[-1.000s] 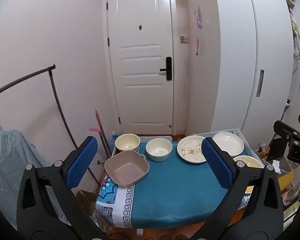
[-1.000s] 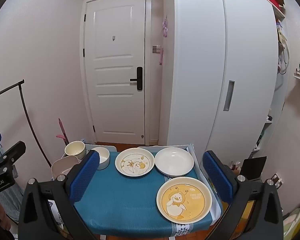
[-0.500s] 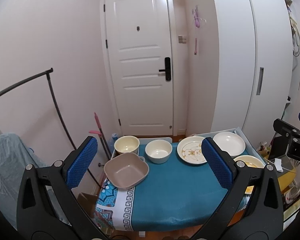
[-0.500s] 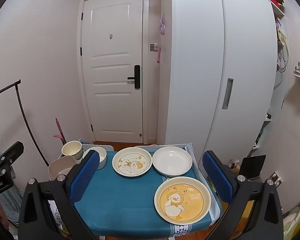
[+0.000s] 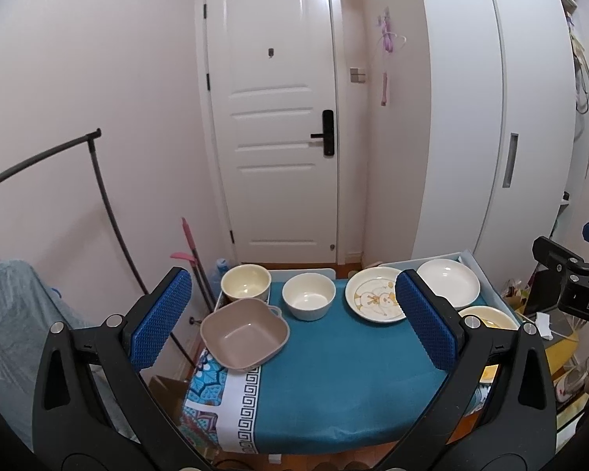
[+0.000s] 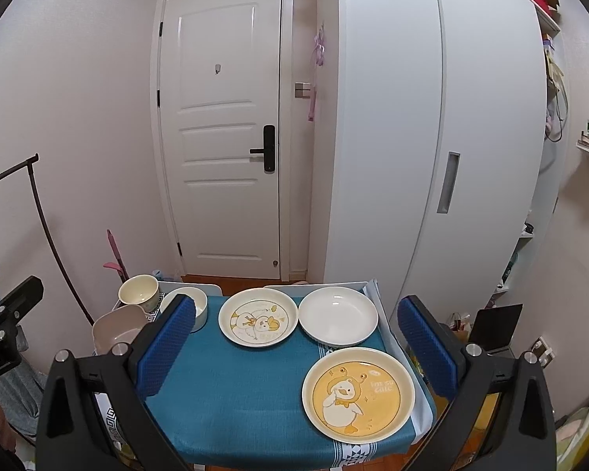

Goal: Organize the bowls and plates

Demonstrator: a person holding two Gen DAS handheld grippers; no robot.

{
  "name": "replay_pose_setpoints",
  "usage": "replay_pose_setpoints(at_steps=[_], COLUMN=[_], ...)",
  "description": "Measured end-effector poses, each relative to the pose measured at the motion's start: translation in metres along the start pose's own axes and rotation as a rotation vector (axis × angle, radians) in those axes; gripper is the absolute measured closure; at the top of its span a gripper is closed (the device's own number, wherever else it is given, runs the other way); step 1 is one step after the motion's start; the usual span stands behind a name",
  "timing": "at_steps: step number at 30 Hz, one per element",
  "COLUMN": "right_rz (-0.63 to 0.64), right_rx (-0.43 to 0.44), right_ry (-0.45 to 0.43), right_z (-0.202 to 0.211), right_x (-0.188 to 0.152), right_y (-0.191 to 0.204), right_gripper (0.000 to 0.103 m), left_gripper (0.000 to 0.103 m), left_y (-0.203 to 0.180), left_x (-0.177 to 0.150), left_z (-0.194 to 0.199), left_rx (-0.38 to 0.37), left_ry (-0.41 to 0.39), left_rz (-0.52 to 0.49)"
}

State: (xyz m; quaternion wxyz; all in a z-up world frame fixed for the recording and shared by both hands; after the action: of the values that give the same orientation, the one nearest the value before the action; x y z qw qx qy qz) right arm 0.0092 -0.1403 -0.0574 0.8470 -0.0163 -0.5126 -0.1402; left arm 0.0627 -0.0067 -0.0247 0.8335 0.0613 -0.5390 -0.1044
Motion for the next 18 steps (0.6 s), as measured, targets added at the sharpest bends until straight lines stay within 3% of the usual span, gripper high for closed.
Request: replay_pose_setpoints(at_steps=[18], right_rz=[0.000], right_rx=[-0.004], right_ry=[0.010], right_z=[-0.009], right_x=[0.000], right_y=[0.000], right_gripper=[0.000], left_gripper=[0.000], left_y=[0.000], left_x=[0.001], left_z=[-0.012], left_rx=[-0.005], left_ry=[0.010], left_rz=[0.005])
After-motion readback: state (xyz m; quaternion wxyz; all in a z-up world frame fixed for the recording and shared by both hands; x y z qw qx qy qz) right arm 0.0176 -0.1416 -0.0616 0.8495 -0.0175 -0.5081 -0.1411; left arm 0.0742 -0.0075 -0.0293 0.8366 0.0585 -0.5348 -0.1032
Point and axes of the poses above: each gripper's, at about its wrist camera, not at the fingertips, and z roughly against the way its jaws point, y to its left, x to its top, the point moved 5 cm from there along -z, roughly the way its jaws point, and after that the axes turned 10 degrees about -z, right-handed, at the moved point
